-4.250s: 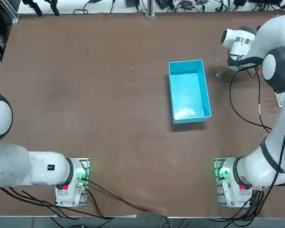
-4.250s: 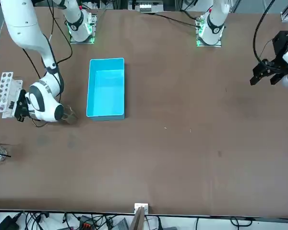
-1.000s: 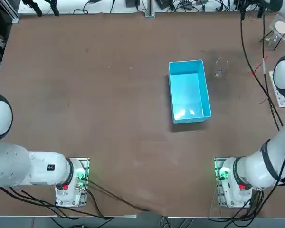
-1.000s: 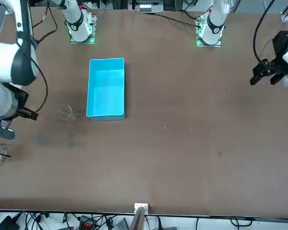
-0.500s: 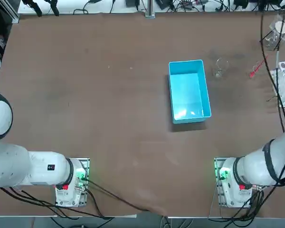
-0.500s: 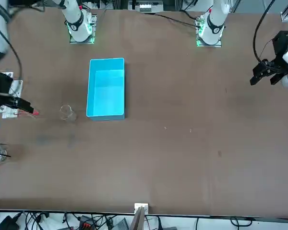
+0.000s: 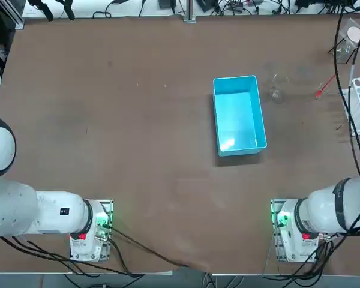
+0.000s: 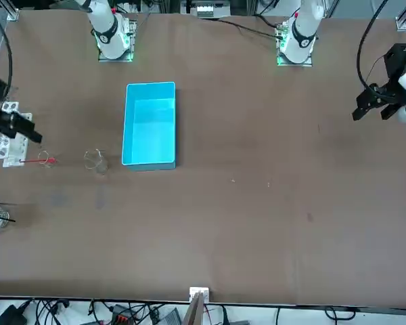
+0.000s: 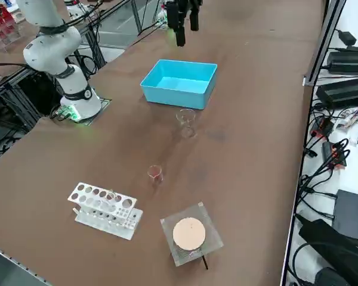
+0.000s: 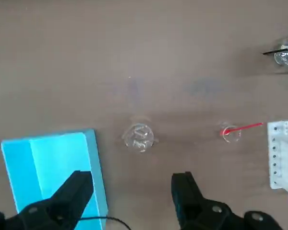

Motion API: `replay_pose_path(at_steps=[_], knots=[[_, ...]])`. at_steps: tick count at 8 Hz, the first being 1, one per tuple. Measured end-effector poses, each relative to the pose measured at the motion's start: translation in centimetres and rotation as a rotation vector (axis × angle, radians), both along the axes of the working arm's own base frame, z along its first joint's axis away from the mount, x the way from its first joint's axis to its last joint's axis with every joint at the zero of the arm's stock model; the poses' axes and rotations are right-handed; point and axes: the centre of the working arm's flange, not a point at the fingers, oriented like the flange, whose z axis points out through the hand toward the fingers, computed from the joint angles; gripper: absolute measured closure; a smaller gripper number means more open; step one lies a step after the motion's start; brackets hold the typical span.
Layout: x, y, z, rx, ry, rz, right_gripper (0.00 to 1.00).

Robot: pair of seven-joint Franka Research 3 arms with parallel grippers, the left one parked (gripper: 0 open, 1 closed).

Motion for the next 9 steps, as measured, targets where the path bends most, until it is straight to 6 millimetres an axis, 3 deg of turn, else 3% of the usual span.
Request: replay_pose_path(at_steps=[4, 9], knots=[[-3.9, 2.1, 0.4, -0.011, -0.027, 0.139, 0.0], [-4.3, 2.0, 0.3, -0.016, -0.019, 0.141, 0.0]])
